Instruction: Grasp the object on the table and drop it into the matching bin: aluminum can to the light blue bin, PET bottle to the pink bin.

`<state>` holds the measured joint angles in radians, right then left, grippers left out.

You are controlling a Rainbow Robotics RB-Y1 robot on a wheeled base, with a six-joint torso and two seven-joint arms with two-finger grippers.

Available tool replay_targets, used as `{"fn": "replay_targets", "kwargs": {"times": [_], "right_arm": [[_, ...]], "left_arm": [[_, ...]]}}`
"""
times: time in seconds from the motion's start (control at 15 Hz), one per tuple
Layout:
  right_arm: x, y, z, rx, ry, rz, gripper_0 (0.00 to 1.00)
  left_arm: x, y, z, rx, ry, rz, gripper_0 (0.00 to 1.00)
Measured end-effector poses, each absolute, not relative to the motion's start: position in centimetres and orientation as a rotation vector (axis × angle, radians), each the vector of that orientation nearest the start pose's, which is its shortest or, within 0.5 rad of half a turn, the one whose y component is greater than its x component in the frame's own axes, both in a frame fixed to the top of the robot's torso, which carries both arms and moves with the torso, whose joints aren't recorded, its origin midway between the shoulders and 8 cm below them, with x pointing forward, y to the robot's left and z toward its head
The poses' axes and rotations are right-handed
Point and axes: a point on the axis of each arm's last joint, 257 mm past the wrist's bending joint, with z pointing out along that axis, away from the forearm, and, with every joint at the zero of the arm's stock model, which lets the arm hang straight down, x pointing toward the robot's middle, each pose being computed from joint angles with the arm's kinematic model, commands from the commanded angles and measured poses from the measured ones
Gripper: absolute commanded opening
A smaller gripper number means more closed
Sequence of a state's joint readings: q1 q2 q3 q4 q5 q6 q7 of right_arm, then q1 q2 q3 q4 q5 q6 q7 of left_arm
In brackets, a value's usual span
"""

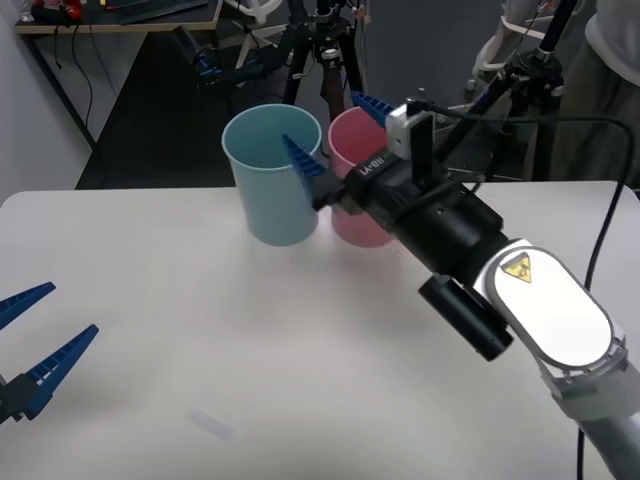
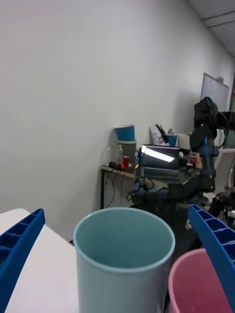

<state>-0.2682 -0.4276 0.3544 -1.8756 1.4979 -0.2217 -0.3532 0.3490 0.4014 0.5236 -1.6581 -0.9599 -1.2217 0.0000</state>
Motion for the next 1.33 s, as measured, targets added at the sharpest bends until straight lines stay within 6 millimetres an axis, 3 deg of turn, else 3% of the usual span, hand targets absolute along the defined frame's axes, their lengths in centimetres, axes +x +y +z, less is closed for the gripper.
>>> {"fn": "replay_targets", "kwargs": {"times": [0.4,0.67,0.87,1.07,1.33], "right_arm": [[46.7,-13.2,-8.2,-0.694,1.271,0.422,1.00],[44.9,-21.6,-12.6,-0.639,1.394,0.302,1.00],[42.8,-26.7,-15.6,-0.575,1.491,0.243,1.00],[40.2,-30.3,-17.5,-0.498,1.563,0.239,1.00],[37.3,-33.2,-18.1,-0.428,1.605,0.270,1.00]], "left_arm": [[34.2,33.0,-16.9,0.465,1.441,-0.567,1.00],[34.2,33.0,-16.9,0.465,1.441,-0.567,1.00],[34.2,33.0,-16.9,0.465,1.441,-0.567,1.00],[34.2,33.0,-16.9,0.465,1.441,-0.567,1.00],[34.2,33.0,-16.9,0.465,1.441,-0.567,1.00]]}}
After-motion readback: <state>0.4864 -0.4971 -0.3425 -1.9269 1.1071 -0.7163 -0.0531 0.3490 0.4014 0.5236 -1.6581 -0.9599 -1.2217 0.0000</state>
